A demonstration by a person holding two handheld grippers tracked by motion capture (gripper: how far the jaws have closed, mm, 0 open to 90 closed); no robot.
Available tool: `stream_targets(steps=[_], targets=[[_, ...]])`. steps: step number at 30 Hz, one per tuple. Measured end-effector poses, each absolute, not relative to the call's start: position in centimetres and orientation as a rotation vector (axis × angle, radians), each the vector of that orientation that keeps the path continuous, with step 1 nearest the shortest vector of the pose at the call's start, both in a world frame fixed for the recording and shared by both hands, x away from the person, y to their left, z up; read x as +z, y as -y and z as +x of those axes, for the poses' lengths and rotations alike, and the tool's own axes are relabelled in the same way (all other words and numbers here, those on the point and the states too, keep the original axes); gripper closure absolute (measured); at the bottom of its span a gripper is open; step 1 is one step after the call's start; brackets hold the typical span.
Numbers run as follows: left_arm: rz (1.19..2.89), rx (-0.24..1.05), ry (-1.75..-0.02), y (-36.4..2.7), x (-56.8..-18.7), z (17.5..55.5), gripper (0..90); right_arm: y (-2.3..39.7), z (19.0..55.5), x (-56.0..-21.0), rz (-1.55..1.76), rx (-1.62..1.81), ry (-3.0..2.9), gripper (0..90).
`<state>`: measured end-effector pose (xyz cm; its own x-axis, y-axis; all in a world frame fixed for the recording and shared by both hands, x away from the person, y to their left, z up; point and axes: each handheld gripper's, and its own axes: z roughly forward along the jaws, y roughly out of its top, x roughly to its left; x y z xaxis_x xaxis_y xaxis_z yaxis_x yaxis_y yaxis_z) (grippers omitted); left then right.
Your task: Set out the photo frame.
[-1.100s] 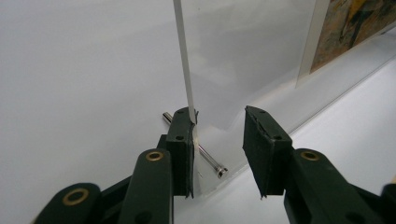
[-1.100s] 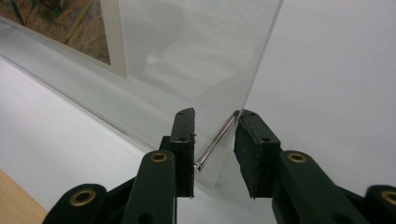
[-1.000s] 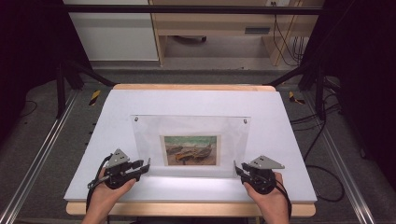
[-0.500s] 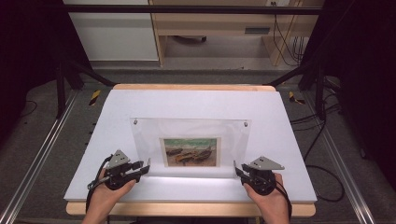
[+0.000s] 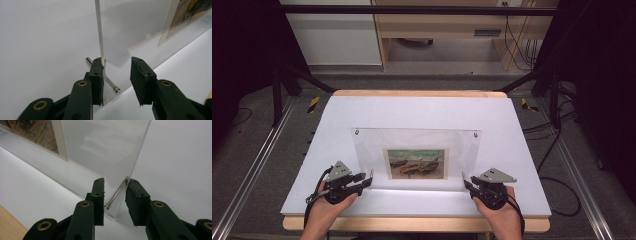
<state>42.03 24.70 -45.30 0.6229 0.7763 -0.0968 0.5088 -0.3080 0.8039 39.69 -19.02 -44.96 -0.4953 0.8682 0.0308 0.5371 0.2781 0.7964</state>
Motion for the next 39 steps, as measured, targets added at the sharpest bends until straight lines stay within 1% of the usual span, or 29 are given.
stream_targets(steps=[8,17,22,23,24,25,26,27,28,29,30,31,35,38,39], targets=[[1.981,0.396,-1.014,-24.6,-45.3,41.9,62.4,19.1,39.6,-45.1,1.256,1.091,-2.145,68.6],[2.003,0.436,-1.005,-24.3,-45.2,41.5,61.8,19.0,39.4,-45.2,1.223,1.062,-2.144,68.6],[1.987,0.416,-1.011,-24.3,-45.2,41.6,59.3,18.9,39.4,-45.3,1.221,1.063,-2.145,64.9],[1.984,0.408,-1.01,-24.3,-45.2,41.6,57.3,18.9,39.4,-45.3,1.221,1.064,-2.145,62.6],[1.977,0.402,-1.006,-24.2,-45.2,41.6,51.1,18.9,39.5,-45.3,1.227,1.068,-2.134,55.2],[1.964,0.405,-0.997,-24.2,-45.2,41.5,51.1,18.9,39.5,-45.3,1.227,1.068,-2.134,55.2],[1.956,0.414,-0.987,-24.1,-45.1,41.5,41.9,19.1,39.5,-45.2,1.217,1.071,-2.128,46.0],[1.971,0.445,-0.965,-23.8,-45.1,41.4,37.5,19.0,39.5,-45.2,1.22,1.074,-2.117,40.1],[1.971,0.445,-0.965,-23.8,-45.1,41.4,33.2,19.0,39.5,-45.2,1.22,1.074,-2.117,40.1],[1.981,0.454,-0.958,-23.7,-45.1,41.5,28.4,19.1,39.6,-45.1,1.203,1.063,-2.102,28.3],[1.986,0.451,-0.957,-23.6,-45.2,41.5,28.4,19.1,39.6,-45.1,1.203,1.063,-2.102,28.3],[1.998,0.451,-0.951,-23.5,-45.3,41.5,22.2,19.2,39.7,-45.1,1.178,1.053,-2.097,20.0],[1.982,0.489,-0.928,-23.5,-45.0,41.1,14.3,19.4,39.4,-44.8,1.181,1.056,-2.065,12.2],[1.978,0.499,-0.924,-23.6,-44.9,41.1,8.6,19.8,39.2,-44.7,1.143,1.061,-2.053,9.9],[1.976,0.497,-0.922,-23.8,-44.9,41.1,8.6,19.8,39.2,-44.7,1.143,1.061,-2.053,9.9]])
